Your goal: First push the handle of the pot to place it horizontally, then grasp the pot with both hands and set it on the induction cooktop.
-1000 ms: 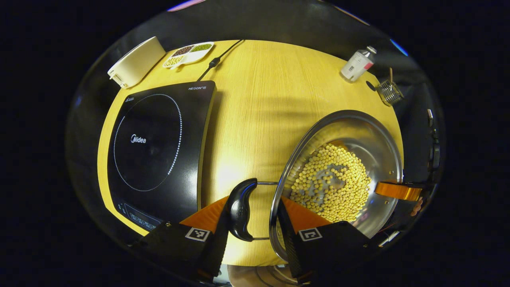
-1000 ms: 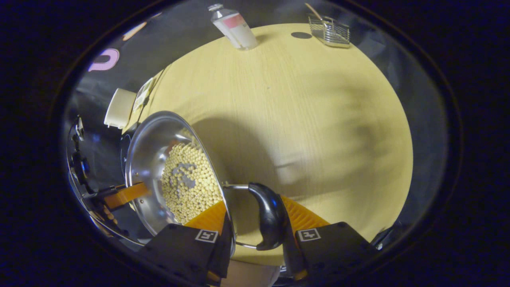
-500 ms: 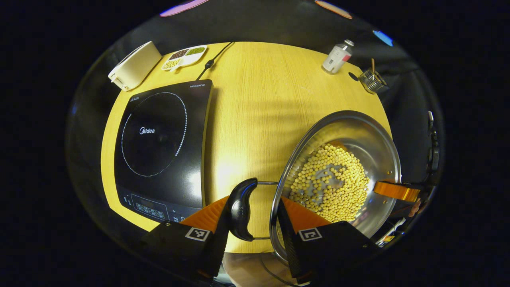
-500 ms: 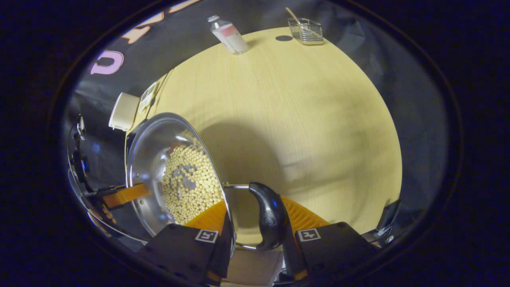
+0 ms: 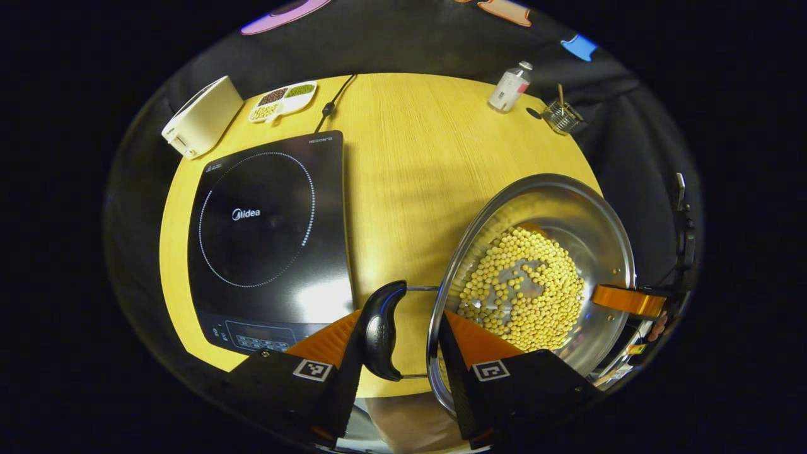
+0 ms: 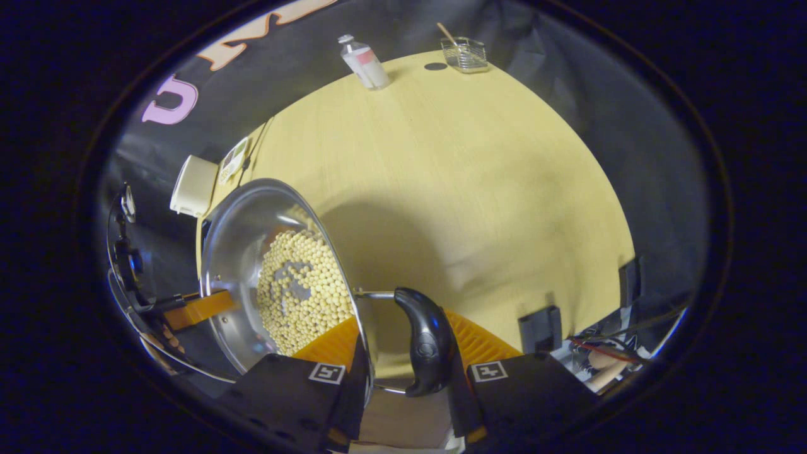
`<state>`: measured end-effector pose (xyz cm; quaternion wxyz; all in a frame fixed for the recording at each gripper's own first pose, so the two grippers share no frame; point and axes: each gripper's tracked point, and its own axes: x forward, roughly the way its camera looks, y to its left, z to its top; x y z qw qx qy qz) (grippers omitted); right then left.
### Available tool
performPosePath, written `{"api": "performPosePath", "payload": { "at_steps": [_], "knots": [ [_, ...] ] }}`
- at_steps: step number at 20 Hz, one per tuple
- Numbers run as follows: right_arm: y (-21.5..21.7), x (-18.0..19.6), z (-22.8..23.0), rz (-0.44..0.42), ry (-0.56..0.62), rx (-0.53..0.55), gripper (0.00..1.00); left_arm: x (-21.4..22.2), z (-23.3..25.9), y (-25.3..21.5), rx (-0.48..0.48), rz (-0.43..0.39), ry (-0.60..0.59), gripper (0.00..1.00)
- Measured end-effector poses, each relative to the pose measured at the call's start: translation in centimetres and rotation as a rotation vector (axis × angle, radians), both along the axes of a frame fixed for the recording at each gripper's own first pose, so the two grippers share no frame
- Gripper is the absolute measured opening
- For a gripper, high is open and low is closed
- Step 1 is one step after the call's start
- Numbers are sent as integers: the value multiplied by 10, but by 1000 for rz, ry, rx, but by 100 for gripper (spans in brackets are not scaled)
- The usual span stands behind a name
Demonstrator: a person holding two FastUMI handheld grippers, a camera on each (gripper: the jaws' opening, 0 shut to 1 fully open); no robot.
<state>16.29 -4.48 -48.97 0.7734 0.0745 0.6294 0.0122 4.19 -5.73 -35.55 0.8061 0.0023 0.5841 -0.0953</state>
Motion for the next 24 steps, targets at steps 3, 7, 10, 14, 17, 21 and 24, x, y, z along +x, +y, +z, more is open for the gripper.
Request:
{"api": "performPosePath", "payload": {
  "at_steps": [3, 7, 10, 14, 17, 21, 24],
  "knots": [
    [-1, -3, 2, -35, -12, -4, 52, -1, 8, 33, -6, -41, -15, 66],
    [-5, -6, 6, -59, -34, 2, 52, 0, 17, 83, 2, -82, -37, 66],
    [-10, -5, 9, -61, -66, 7, 52, 4, 22, 115, 3, -91, -60, 66],
    [-7, -5, 7, -67, -106, 5, 57, 7, 27, 144, -6, -93, -80, 66],
    [-7, -5, 5, -61, -119, -1, 57, 13, 32, 162, -11, -91, -96, 66],
    [-9, 1, 9, -33, -147, -21, 57, 21, 34, 185, -16, -65, -109, 66],
    [-7, 4, 6, -4, -159, -18, 57, 27, 37, 206, -13, -35, -120, 66]
  ]
}}
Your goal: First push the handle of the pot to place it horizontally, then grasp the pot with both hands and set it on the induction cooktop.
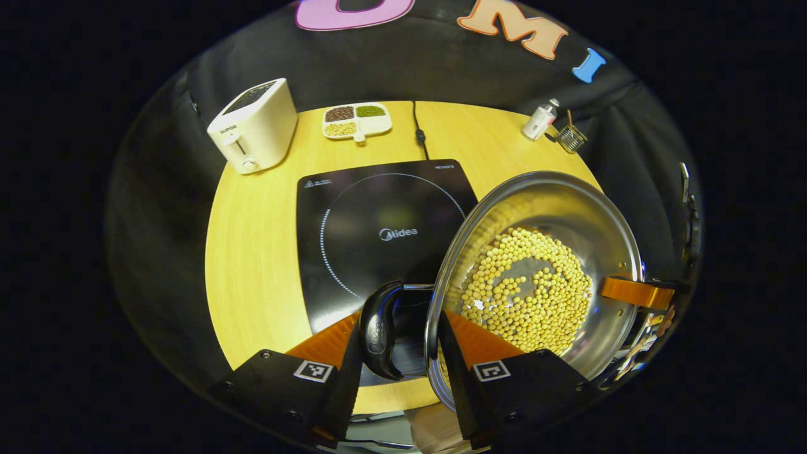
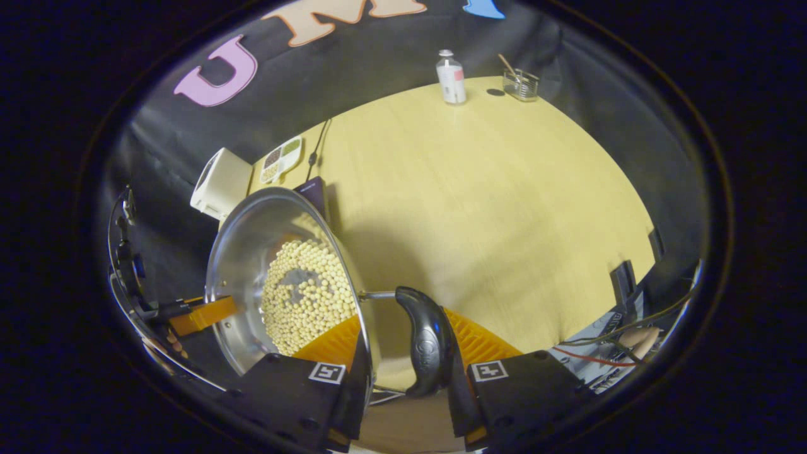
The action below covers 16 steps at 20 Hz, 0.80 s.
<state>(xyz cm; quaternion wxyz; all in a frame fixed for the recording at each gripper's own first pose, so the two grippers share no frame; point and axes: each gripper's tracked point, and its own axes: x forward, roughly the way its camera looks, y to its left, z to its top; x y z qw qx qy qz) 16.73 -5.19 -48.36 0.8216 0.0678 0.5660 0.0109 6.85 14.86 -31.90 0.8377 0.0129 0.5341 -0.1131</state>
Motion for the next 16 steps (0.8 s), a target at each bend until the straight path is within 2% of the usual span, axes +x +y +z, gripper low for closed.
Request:
{"api": "performPosePath", "payload": {
  "at_steps": [1, 2, 4, 5, 6, 7, 9, 10, 16],
  "knots": [
    [1, 1, 0, 8, -2, 8, 58, 3, 2, 8, 2, 9, -6, 66],
    [2, 3, 0, 13, -6, 17, 52, 5, 3, 15, 7, 18, -13, 66],
    [3, 8, -2, 19, -23, 40, 52, 12, 4, 30, 19, 38, -26, 66],
    [4, 11, -3, 23, -31, 52, 58, 15, 5, 37, 25, 50, -34, 66],
    [3, 13, -3, 29, -32, 63, 58, 18, 5, 43, 31, 63, -39, 66],
    [2, 13, -1, 31, -32, 74, 52, 21, 6, 50, 39, 72, -48, 66],
    [-2, 16, 3, 32, -33, 91, 52, 27, 4, 62, 54, 92, -61, 66],
    [-4, 17, 5, 37, -31, 94, 58, 30, 4, 67, 60, 101, -65, 66],
    [-19, 25, 12, 64, -31, 106, 58, 46, -2, 88, 81, 154, -72, 66]
  ]
}}
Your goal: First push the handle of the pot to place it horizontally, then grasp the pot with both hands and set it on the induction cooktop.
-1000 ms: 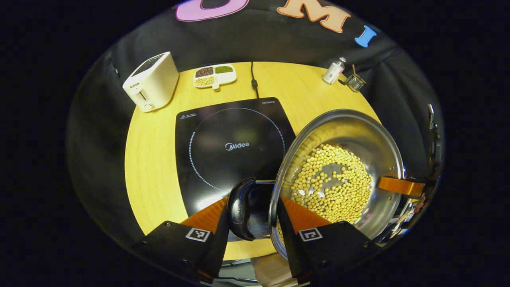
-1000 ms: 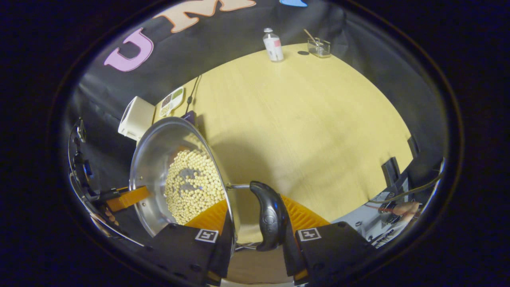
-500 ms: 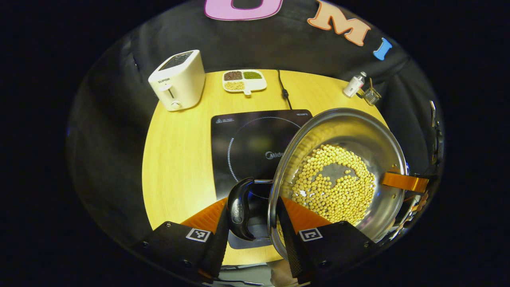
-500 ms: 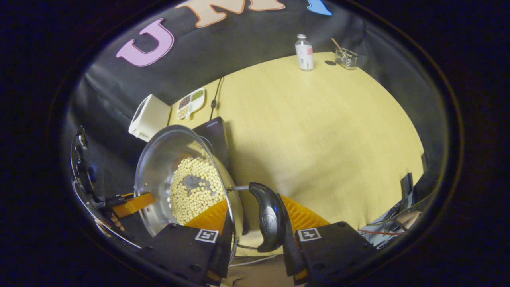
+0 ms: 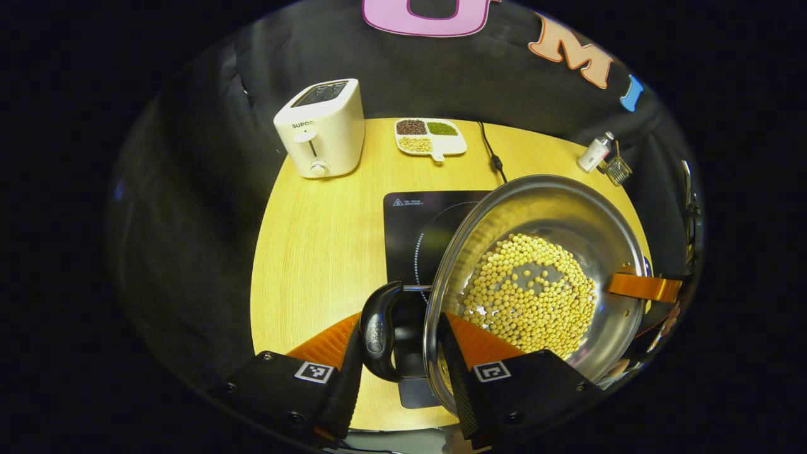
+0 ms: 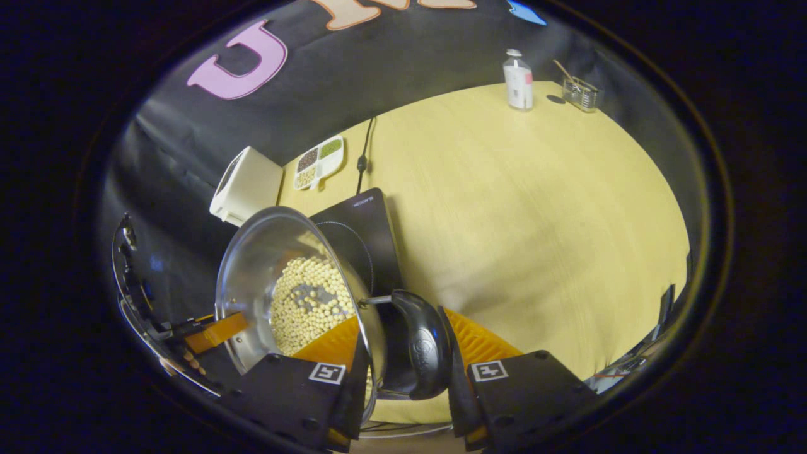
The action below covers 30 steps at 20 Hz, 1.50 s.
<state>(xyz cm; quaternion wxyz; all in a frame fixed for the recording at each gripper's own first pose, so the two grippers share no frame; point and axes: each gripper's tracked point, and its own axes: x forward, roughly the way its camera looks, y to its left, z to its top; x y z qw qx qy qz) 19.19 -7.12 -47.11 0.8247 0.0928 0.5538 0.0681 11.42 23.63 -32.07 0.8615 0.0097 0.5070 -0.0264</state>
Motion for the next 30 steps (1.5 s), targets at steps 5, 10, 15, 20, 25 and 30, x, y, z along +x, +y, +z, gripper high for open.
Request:
{"api": "performPosePath", "payload": {
  "at_steps": [5, 10, 15, 20, 25, 30],
  "knots": [
    [-5, 3, 3, 15, -8, 6, 52, 14, -7, 7, 10, 33, -7, 67],
    [-13, 12, 10, 25, -2, 13, 52, 21, -12, 13, 23, 44, -1, 66],
    [-14, 17, 5, 36, -7, 28, 52, 23, -8, 16, 44, 59, -9, 66],
    [-19, 19, 5, 40, -5, 31, 52, 24, -6, 15, 38, 83, -9, 66],
    [-20, 20, 6, 48, -13, 24, 52, 21, -4, 14, 42, 90, 0, 66],
    [-19, 23, 9, 67, -30, 26, 51, 21, -5, 13, 44, 96, -2, 66]
  ]
}}
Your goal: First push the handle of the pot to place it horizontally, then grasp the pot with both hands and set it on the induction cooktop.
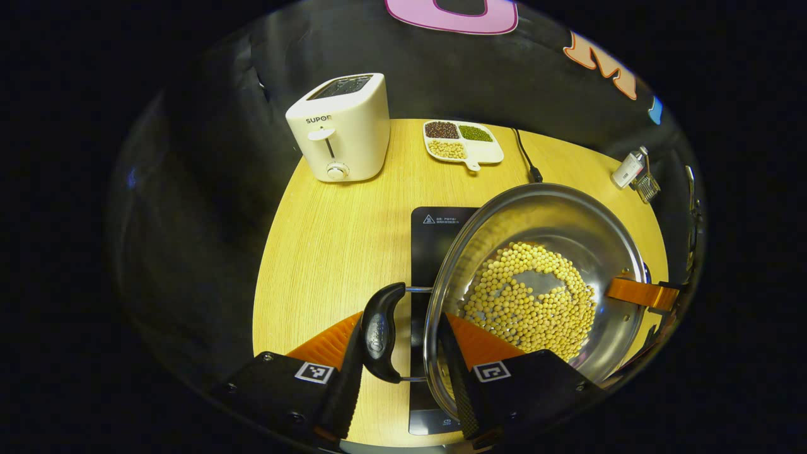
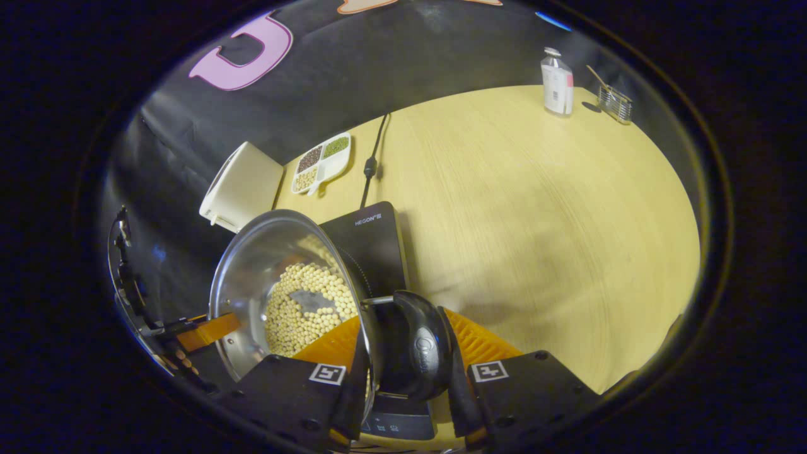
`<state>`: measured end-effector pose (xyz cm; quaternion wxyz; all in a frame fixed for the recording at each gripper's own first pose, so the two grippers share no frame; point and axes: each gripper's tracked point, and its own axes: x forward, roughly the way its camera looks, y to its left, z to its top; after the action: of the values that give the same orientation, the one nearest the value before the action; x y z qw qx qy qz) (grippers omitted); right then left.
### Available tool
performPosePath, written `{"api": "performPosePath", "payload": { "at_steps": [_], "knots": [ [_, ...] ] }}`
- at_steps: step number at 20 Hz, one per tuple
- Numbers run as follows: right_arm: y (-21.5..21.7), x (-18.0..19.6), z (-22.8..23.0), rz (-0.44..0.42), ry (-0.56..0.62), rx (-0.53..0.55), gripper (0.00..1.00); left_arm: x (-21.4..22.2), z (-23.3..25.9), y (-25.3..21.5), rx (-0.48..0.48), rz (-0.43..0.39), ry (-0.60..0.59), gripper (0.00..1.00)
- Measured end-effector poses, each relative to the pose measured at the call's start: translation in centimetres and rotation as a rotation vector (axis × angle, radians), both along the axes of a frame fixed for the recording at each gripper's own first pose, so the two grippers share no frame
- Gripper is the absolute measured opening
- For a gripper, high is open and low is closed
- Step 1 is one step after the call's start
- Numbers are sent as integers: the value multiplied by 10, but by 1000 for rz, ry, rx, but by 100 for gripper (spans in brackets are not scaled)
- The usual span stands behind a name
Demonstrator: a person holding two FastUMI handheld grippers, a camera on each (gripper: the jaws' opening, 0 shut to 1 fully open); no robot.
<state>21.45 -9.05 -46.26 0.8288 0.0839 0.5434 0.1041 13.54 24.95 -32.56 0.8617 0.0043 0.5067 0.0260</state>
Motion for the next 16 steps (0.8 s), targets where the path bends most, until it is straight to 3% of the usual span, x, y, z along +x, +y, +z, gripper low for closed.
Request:
{"api": "performPosePath", "payload": {
  "at_steps": [3, 4, 6, 10, 12, 13, 15, 16],
  "knots": [
    [1, 1, -3, 10, -7, 5, 51, 0, 0, 0, -3, 5, 1, 66],
    [0, 2, -1, 10, -6, 7, 57, 1, -1, 0, -3, 4, 2, 66],
    [-1, 1, -2, 12, -5, 10, 57, -1, 0, 0, -2, 3, 5, 67],
    [-1, 0, -2, 9, -3, 15, 57, 0, 1, 0, -1, -4, 6, 67],
    [-1, 0, -2, 8, 0, 13, 52, -1, 2, 0, 0, -3, 8, 68],
    [-1, -1, -1, 8, -2, 13, 57, -2, 2, 0, 0, 1, 10, 69],
    [-1, 0, -2, 11, -10, 12, 55, -2, 3, 0, -2, 6, 9, 70],
    [-1, 1, -1, 11, -12, 10, 59, -1, 3, 0, -4, 9, 7, 69]
  ]
}}
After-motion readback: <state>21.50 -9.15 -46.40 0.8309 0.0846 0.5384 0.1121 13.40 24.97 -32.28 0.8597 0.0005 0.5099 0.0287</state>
